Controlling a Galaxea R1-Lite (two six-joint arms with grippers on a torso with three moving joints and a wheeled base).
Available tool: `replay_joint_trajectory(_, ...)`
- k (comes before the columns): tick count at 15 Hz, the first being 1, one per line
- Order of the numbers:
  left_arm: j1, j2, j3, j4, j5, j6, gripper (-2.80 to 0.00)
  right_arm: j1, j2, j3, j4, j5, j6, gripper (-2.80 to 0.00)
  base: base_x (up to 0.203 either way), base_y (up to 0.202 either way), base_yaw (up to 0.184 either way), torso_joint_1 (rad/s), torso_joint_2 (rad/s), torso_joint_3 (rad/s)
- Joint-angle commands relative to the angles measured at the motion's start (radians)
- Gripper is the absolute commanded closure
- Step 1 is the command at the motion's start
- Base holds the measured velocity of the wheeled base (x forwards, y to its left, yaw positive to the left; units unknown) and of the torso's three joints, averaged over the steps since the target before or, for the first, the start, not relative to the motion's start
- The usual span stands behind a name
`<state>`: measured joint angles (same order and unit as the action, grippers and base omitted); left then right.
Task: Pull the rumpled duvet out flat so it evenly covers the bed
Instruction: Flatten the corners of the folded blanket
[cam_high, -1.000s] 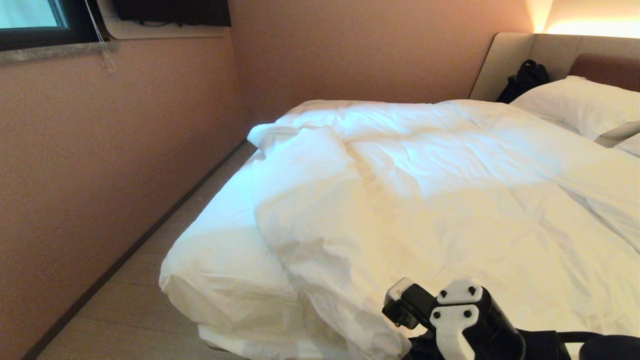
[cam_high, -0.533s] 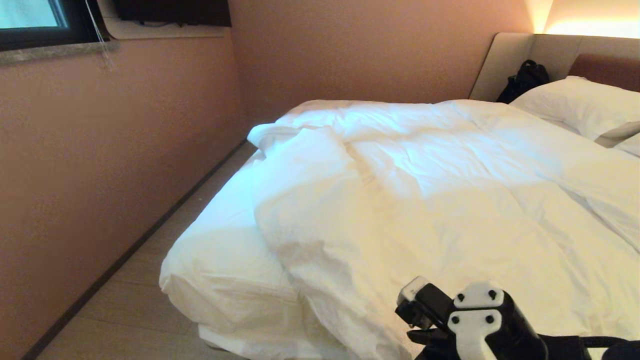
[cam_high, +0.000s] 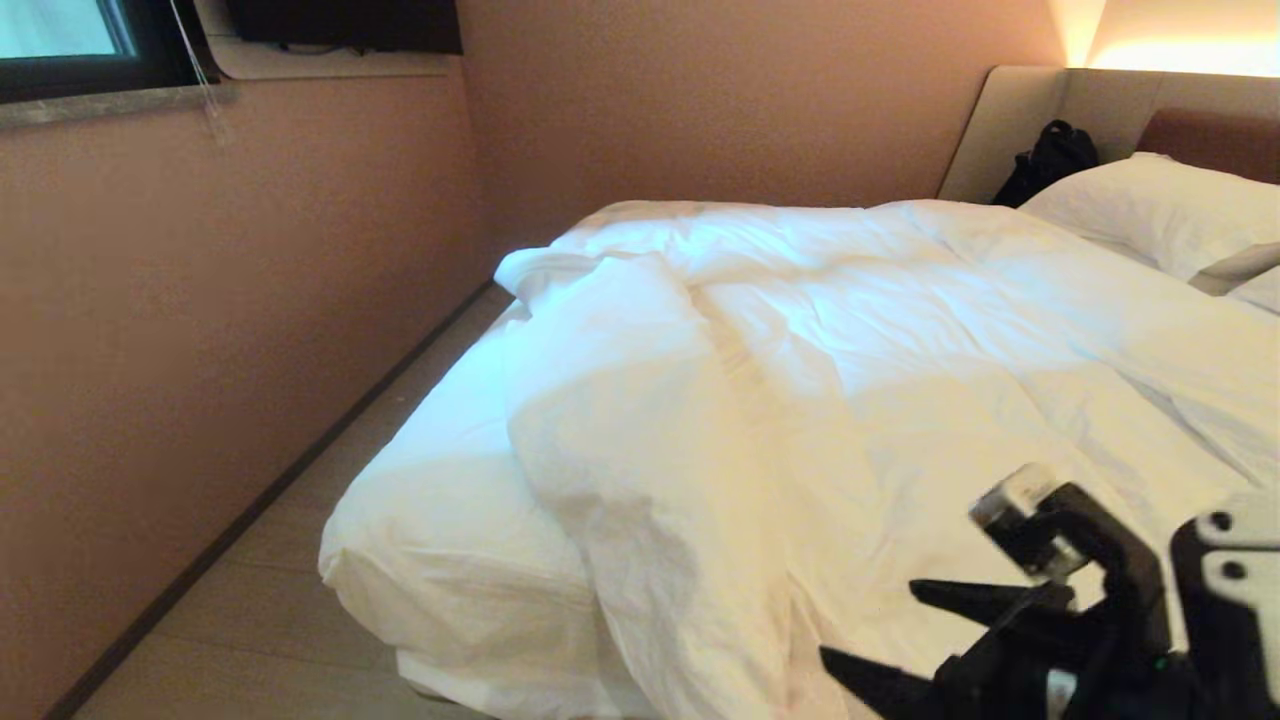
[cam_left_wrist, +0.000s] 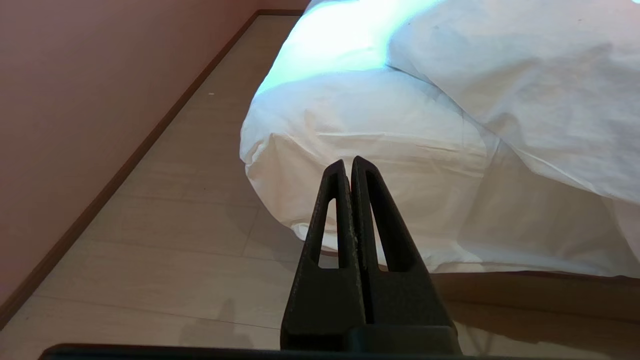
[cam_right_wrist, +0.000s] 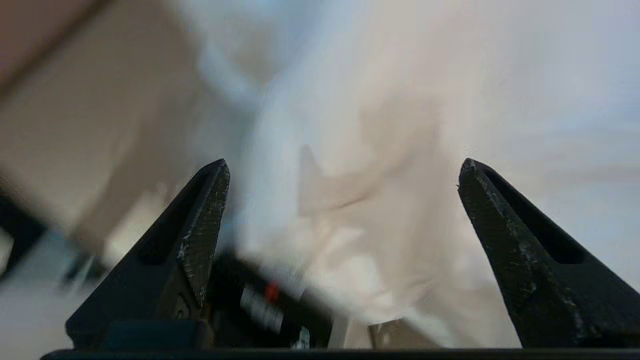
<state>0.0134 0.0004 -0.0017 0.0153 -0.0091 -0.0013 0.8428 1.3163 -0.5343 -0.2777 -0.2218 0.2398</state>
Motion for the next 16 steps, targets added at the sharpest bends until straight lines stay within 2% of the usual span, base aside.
replay_joint_trajectory(1, 0.0, 0.0, 0.0, 0.0, 0.0, 0.0, 0.0, -0.17, -0.096, -0.003, 0.023, -0.003, 0.081, -2.8, 0.0, 0.0, 0.0, 0.0, 0.0, 0.0)
replay_joint_trajectory(3, 0.0, 0.0, 0.0, 0.0, 0.0, 0.0, 0.0, -0.301, -0.058, -0.003, 0.015, 0.027, 0.233, -2.8, 0.0, 0.0, 0.0, 0.0, 0.0, 0.0)
replay_joint_trajectory(6, 0.0, 0.0, 0.0, 0.0, 0.0, 0.0, 0.0, -0.503, 0.044, 0.012, -0.092, 0.161, 0.334, -2.8, 0.0, 0.0, 0.0, 0.0, 0.0, 0.0)
replay_joint_trajectory(7, 0.0, 0.001, 0.0, 0.0, 0.0, 0.0, 0.0, -0.555, 0.085, 0.026, -0.166, 0.22, 0.374, 0.0, 0.0, 0.0, 0.0, 0.0, 0.0, 0.0)
replay_joint_trajectory(8, 0.0, 0.0, 0.0, 0.0, 0.0, 0.0, 0.0, -0.583, 0.103, 0.047, -0.235, 0.25, 0.407, 0.0, 0.0, 0.0, 0.0, 0.0, 0.0, 0.0)
replay_joint_trajectory(10, -0.001, 0.0, 0.0, 0.0, 0.0, 0.0, 0.0, -0.617, 0.087, 0.082, -0.253, 0.272, 0.42, 0.0, 0.0, 0.0, 0.0, 0.0, 0.0, 0.0)
replay_joint_trajectory(13, 0.0, 0.0, 0.0, 0.0, 0.0, 0.0, 0.0, -0.624, 0.126, 0.18, -0.31, 0.332, 0.42, 0.0, 0.0, 0.0, 0.0, 0.0, 0.0, 0.0)
replay_joint_trajectory(16, 0.0, 0.0, 0.0, 0.0, 0.0, 0.0, 0.0, -0.625, 0.147, 0.22, -0.393, 0.331, 0.417, 0.0, 0.0, 0.0, 0.0, 0.0, 0.0, 0.0)
